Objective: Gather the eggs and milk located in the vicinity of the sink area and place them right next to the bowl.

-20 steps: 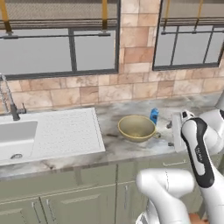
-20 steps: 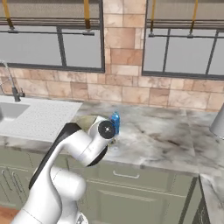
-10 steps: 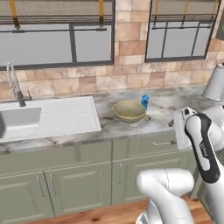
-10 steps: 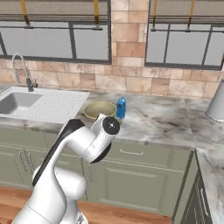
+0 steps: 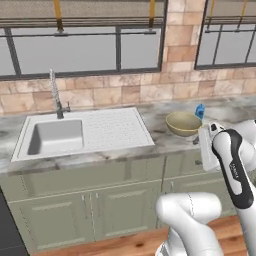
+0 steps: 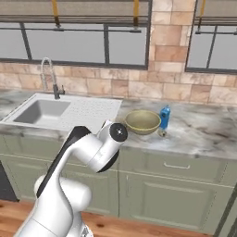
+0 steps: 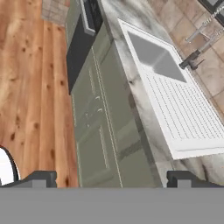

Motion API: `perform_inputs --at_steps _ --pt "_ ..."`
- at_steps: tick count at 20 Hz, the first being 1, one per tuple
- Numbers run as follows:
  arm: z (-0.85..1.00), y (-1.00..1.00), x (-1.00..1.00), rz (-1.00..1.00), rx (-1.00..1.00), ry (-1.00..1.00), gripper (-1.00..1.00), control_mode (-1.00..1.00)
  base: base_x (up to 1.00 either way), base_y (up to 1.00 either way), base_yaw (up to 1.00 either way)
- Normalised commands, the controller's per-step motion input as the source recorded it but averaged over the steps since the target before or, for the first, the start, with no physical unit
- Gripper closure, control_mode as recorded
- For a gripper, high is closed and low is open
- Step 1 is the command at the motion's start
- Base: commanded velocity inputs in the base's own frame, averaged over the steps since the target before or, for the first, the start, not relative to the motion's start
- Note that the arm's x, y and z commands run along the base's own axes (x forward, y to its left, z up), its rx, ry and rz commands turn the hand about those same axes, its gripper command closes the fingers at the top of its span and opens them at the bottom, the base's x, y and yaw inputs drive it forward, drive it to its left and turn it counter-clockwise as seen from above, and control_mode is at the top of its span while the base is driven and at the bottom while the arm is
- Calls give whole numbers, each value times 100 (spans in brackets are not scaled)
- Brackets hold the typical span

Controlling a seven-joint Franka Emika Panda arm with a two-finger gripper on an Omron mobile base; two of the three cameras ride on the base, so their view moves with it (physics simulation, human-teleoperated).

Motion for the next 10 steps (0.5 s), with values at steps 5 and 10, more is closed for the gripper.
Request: perform_inputs --at_steps 5,10 --pt "0 0 0 0 0 0 -100 100 -29 99 0" --pt "0 0 0 0 0 0 -100 100 -22 100 0"
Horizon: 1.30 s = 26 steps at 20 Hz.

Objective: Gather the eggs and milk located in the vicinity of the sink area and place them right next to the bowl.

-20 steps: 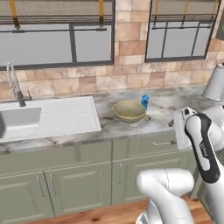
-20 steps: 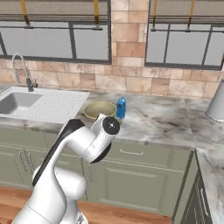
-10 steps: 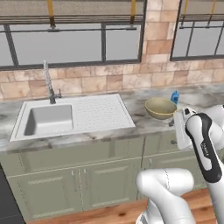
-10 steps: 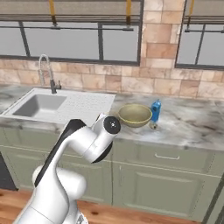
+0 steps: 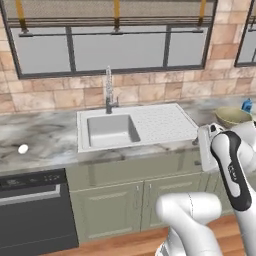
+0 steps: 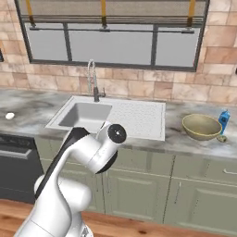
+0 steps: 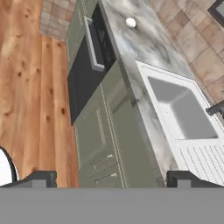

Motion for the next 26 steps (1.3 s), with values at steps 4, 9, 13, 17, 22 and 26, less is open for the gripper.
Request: perform_inputs --at_steps 4,9,13,17,22,26 --pt "0 0 0 0 0 0 -100 100 -17 100 0" --pt "0 0 0 0 0 0 -100 100 -7 98 0" --pt "0 0 0 0 0 0 -100 100 -1 95 0" --pt "0 0 0 0 0 0 -100 100 0 90 0" --pt "0 0 0 0 0 0 -100 100 0 79 0" --pt "0 0 0 0 0 0 -100 100 1 52 0"
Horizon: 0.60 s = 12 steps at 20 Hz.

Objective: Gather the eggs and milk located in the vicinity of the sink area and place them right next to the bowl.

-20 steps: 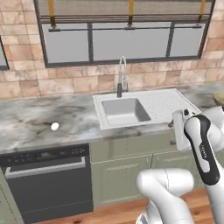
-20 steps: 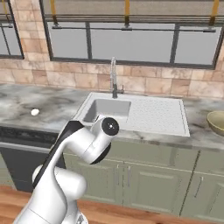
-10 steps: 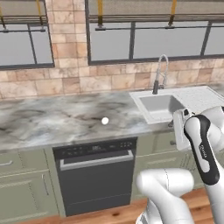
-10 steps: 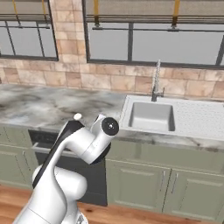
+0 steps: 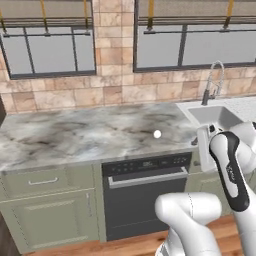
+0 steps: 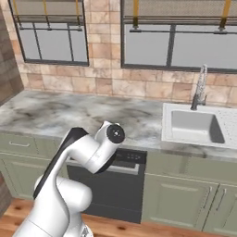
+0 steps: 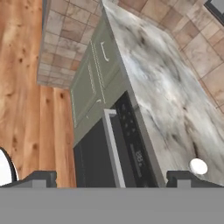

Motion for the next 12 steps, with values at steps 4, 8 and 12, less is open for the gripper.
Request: perform_inputs --at_steps 4,8,12 --pt "0 0 0 0 0 0 -100 100 22 4 0" --pt "0 0 0 0 0 0 -100 100 35 -1 0" --pt "0 0 0 0 0 0 -100 100 41 -1 0"
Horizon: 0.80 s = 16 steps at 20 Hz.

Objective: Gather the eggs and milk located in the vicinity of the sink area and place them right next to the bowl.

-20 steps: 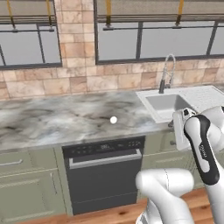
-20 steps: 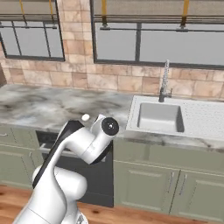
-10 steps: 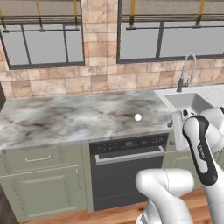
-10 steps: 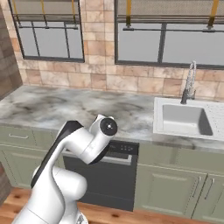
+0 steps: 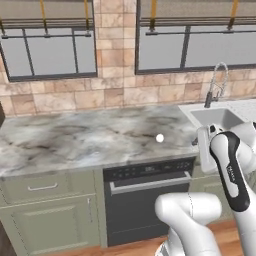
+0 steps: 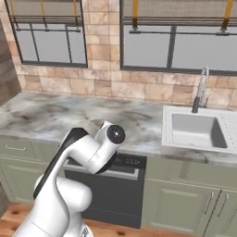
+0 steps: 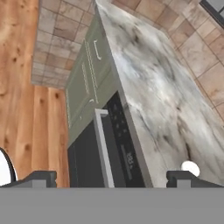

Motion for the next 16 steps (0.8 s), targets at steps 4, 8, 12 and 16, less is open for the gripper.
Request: perform_inputs --at_steps 4,8,12,16 --pt "0 0 0 0 0 0 -100 100 46 0 0" --pt "0 0 0 0 0 0 -100 100 41 0 0" --pt "0 0 0 0 0 0 -100 100 44 0 0" --pt "0 0 0 0 0 0 -100 100 41 0 0"
